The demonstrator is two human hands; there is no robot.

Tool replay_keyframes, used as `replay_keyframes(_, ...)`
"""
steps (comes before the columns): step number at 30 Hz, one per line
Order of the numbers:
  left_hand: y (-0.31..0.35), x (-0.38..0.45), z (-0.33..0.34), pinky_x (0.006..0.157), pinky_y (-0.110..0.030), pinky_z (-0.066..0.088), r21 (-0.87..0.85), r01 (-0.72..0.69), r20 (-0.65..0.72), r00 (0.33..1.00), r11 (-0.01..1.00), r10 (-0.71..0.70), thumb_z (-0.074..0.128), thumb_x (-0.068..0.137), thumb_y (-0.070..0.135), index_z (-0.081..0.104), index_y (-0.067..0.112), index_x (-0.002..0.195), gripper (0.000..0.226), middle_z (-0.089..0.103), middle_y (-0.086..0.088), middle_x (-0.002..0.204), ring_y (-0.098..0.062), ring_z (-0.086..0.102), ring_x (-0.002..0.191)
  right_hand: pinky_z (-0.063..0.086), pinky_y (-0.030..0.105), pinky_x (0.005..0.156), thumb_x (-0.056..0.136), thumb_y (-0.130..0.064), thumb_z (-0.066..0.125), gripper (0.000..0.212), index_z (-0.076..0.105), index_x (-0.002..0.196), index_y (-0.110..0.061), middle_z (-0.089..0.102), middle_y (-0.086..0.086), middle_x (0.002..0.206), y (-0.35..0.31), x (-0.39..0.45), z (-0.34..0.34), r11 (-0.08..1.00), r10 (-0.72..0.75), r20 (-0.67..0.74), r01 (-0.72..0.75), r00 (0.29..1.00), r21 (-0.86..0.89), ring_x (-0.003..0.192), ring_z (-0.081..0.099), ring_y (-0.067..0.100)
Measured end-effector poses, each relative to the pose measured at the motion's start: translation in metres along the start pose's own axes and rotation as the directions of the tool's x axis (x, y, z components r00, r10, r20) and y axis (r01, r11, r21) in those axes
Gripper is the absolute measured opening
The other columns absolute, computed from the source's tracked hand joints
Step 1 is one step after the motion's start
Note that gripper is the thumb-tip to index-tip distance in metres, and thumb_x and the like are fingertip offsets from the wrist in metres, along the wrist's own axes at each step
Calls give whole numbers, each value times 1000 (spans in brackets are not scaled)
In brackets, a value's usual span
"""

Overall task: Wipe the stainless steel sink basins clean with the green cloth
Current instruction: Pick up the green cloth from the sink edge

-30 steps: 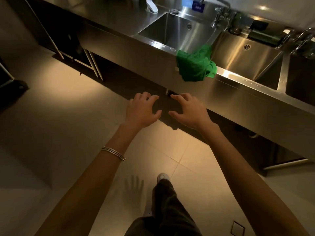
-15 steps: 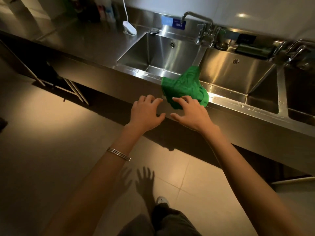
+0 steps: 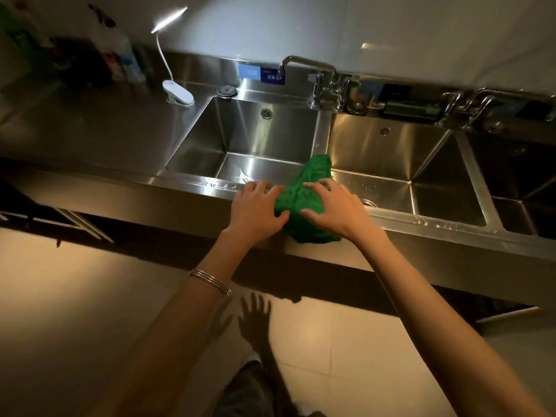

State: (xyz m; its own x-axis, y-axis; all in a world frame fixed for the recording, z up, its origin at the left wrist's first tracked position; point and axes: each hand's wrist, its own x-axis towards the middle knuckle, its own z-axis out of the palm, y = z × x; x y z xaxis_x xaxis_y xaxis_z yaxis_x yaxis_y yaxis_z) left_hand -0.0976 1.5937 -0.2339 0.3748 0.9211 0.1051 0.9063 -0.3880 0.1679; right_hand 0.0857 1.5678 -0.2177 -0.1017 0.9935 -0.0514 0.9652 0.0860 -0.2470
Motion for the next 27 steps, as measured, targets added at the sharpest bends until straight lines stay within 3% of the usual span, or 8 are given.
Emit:
replay_keyframes(14,-61,100,38,94,-41,38,-87,-135,136,980,987,146,53,83,50,44,26,133,56,49,-6,129,-29,41,122,38,51,103,91,-40,52,57,30,142,-30,33,5,145,4,102,24,981,192,86,-195,978,22,131,35,29)
replay_keyframes(27,-35,220,83,92,-40,39,-75,-159,224,959,984,172,49,85,53,41,26,136,58,50,-6,128,-28,43,120,37,53,103,90,-34,55,59,31,143,-25,32,6,145,77,197,29,974,219,202,-228,955,20,129,36,31)
